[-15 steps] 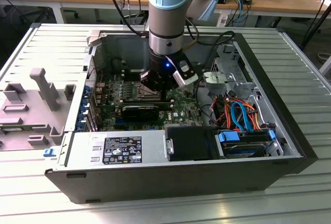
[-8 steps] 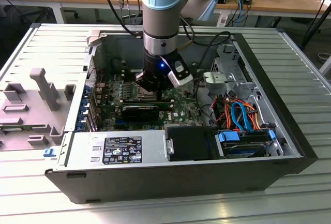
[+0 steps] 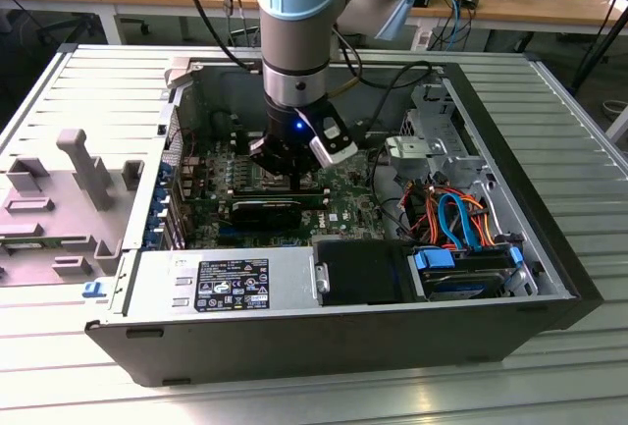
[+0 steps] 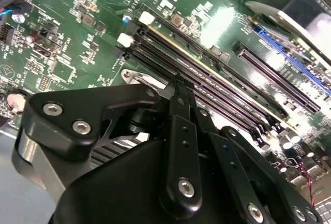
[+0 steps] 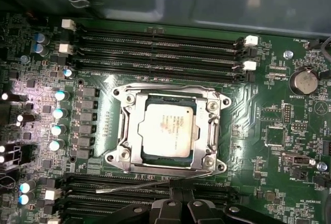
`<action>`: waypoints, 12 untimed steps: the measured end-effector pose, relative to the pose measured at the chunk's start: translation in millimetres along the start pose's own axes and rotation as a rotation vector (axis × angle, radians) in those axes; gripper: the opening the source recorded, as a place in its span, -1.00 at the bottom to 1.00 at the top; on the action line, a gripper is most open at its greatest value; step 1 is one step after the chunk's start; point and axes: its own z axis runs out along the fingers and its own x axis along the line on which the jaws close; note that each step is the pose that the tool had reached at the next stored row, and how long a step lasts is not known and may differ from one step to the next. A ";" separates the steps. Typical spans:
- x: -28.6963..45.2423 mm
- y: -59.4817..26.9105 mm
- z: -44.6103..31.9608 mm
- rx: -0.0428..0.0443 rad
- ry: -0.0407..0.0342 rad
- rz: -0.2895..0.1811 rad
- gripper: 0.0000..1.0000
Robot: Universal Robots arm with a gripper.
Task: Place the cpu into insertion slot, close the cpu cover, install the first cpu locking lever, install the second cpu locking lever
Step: 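Install the second cpu locking lever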
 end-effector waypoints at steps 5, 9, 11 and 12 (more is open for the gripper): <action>6.0 0.5 0.0 0.0000 0.0000 0.000 -0.79; 11.5 1.0 0.0 -0.0003 0.0000 0.000 -0.79; 13.8 1.2 0.0 -0.0007 0.0000 0.000 -0.79; 15.2 1.2 0.0 -0.0014 -0.0001 0.000 -0.79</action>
